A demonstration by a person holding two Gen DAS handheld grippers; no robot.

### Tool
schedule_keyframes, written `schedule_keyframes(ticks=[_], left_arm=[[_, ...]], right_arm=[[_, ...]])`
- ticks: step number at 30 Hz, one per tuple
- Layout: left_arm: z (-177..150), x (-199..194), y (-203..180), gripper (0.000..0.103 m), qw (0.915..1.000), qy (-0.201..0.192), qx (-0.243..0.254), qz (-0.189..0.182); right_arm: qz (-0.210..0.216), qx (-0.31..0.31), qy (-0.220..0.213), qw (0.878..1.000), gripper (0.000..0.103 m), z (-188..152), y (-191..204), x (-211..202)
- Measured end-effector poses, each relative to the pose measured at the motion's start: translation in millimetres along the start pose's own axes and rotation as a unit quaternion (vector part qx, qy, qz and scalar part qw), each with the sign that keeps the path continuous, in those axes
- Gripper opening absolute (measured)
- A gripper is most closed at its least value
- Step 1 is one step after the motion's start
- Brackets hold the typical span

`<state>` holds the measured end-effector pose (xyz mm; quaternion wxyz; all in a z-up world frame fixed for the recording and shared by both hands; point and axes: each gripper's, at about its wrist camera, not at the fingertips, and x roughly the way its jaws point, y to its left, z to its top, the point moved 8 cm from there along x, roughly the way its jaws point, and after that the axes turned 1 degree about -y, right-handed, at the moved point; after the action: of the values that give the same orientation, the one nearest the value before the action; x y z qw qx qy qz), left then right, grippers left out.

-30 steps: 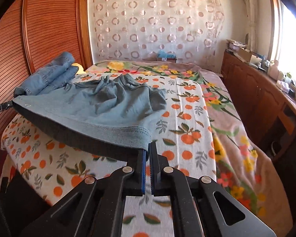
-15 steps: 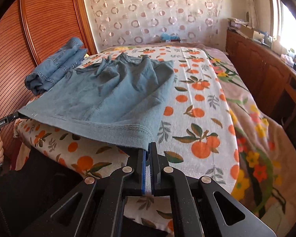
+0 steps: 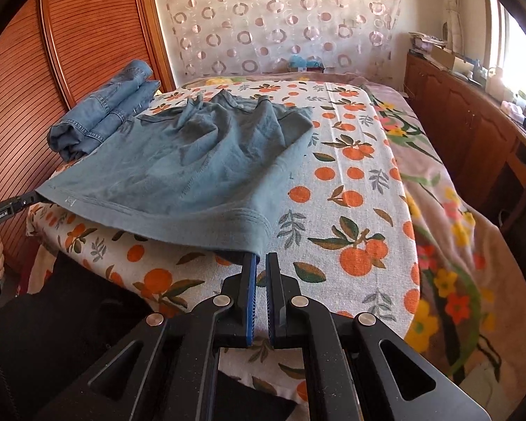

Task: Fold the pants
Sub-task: 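Lower the held pants onto the bed with both grippers, laying them flat, then open both grippers and release the pants on the bed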

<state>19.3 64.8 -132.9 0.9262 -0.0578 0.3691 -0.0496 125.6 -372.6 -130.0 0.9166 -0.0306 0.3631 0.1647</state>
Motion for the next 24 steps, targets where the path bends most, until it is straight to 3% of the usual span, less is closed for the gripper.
schedule_keyframes(ticks=[6,8,10,14,18,22,24], left_arm=[[11,-11,7,0.026,0.9997,-0.013,0.009,0.019],[14,-11,8,0.054,0.9996,-0.018,0.009,0.018],[16,-9,9,0.061,0.9996,-0.021,0.010,0.015],[23,1,7,0.061,0.9995,-0.016,0.018,0.022],[34,19,-3,0.061,0.9990,-0.009,0.040,0.019],[53,41,-16,0.061,0.9978,-0.004,0.064,0.013],[61,50,-21,0.061,0.9977,-0.001,0.068,0.008]], right_arm=[[-0.015,-0.006,-0.016,1.000,0.007,6,-2,-17],[-0.015,-0.010,-0.023,1.000,0.008,9,-2,-20],[-0.018,-0.015,-0.029,0.999,0.010,14,-1,-18],[-0.015,-0.014,-0.044,0.999,0.014,26,-2,-7],[-0.014,-0.007,-0.049,0.999,0.031,37,-6,21],[-0.022,-0.012,-0.045,0.999,0.034,50,-12,53],[-0.024,-0.010,-0.044,0.999,0.041,56,-14,65]])
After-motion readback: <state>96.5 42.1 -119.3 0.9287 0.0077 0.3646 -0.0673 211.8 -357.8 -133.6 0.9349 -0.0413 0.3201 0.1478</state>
